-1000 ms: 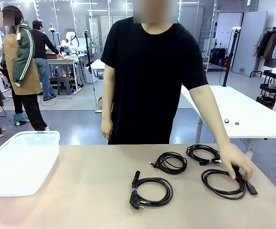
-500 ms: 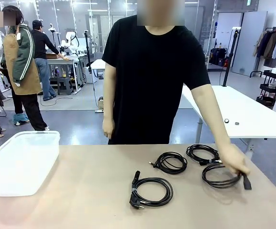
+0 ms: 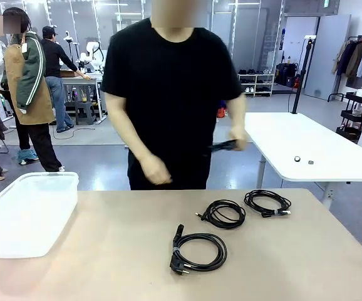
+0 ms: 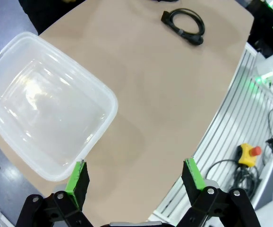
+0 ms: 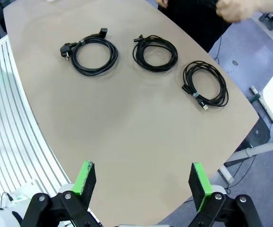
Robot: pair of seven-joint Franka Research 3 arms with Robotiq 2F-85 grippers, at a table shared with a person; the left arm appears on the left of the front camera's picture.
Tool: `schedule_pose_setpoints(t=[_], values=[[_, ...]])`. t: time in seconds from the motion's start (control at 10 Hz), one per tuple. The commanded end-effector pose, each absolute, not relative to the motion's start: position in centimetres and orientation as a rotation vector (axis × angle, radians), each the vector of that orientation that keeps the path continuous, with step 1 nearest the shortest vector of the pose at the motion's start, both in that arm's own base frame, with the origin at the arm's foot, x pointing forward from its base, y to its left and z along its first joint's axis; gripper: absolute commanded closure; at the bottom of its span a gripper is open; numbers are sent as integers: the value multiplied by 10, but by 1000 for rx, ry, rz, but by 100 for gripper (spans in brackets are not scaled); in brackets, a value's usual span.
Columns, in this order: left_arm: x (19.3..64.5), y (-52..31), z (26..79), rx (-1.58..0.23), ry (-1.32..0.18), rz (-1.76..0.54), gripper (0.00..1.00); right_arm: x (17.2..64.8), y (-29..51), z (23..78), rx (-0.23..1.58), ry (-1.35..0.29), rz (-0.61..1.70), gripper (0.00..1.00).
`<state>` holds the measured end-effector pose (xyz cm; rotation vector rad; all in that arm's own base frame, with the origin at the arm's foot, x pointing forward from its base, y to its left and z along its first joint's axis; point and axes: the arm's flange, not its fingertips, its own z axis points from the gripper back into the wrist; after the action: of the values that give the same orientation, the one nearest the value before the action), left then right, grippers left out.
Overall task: Organize and store the cables.
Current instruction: Place the Power Cable into the Organizing box.
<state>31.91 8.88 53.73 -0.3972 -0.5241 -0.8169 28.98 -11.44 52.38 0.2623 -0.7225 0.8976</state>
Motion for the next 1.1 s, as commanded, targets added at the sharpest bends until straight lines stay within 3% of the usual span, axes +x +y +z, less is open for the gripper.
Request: schedule_pose_setpoints(t=[0.0, 0.5, 1.0], values=[[322, 25, 552, -402, -471, -781, 0, 289, -115, 524, 260, -724, 901, 0], [321, -191, 551, -271, -206, -755, 0, 289, -115, 524, 260, -724, 901, 0], [335, -360, 459, -147, -64, -478, 0, 289, -115, 524, 260, -724, 901, 0]])
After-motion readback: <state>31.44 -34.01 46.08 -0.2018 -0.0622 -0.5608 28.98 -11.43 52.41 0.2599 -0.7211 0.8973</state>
